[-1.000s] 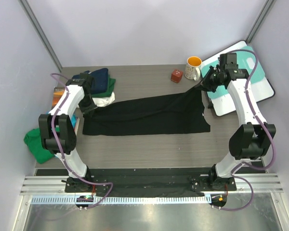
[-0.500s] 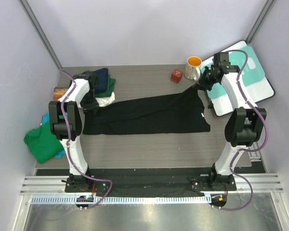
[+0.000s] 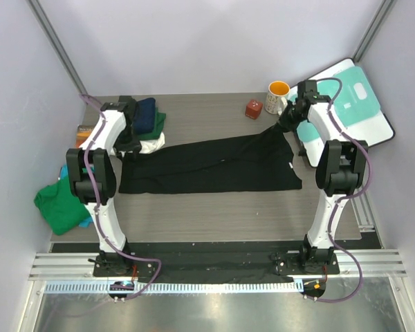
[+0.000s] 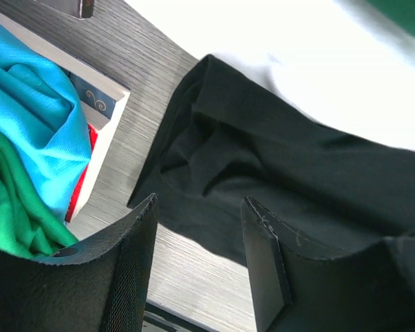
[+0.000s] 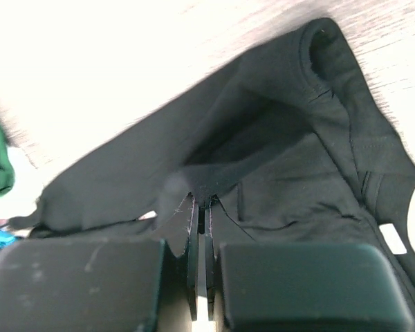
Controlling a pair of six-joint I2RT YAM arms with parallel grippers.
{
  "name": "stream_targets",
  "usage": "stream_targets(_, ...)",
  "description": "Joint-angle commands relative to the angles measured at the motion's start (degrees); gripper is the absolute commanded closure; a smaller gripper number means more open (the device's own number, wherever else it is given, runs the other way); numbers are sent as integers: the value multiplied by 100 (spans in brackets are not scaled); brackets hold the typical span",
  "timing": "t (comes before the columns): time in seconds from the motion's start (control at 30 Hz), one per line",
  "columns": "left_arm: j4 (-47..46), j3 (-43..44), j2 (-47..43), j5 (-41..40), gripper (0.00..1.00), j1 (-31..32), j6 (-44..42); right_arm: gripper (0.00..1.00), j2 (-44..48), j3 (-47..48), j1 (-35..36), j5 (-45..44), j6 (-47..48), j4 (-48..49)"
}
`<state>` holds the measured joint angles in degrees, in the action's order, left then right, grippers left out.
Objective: Fold and stack the t-shirts
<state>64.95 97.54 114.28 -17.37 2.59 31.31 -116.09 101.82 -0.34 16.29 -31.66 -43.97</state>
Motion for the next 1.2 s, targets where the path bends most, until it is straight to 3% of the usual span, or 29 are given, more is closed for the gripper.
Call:
stream_targets(0.0, -201, -146, -661, 276, 47, 40, -2, 99, -132, 286, 236, -276, 2, 55)
stream_targets(0.1, -325, -322, -740, 391, 48, 119, -11, 99, -378, 434, 271, -197, 142, 55)
stream_targets(0.2, -413, -437, -775, 585, 48, 250, -63, 74, -633, 820, 332, -126, 335, -33)
stream_targets(0.33, -562, -595, -881, 892, 47, 575, -151, 62, -582, 1295, 350, -547, 616, -524)
stream_targets(0.5, -624, -806, -741, 1182, 46, 918, -230, 60, -55, 1455, 359, -1128, 942, -815)
stream_targets(0.8, -554, -763, -231, 1516, 47, 1156, -512, 63, 1105, -721, 869, -1041, 846, -851)
stream_targets(0.9, -562, -701, -99, 1552, 47, 1217, -573, 64, 1107, -1128, 913, -918, 793, -693)
stream_targets(1.17, -615, -701, 77, 1684, 48, 1419, -573, 65, 703, -1129, 1132, -1120, 846, -579)
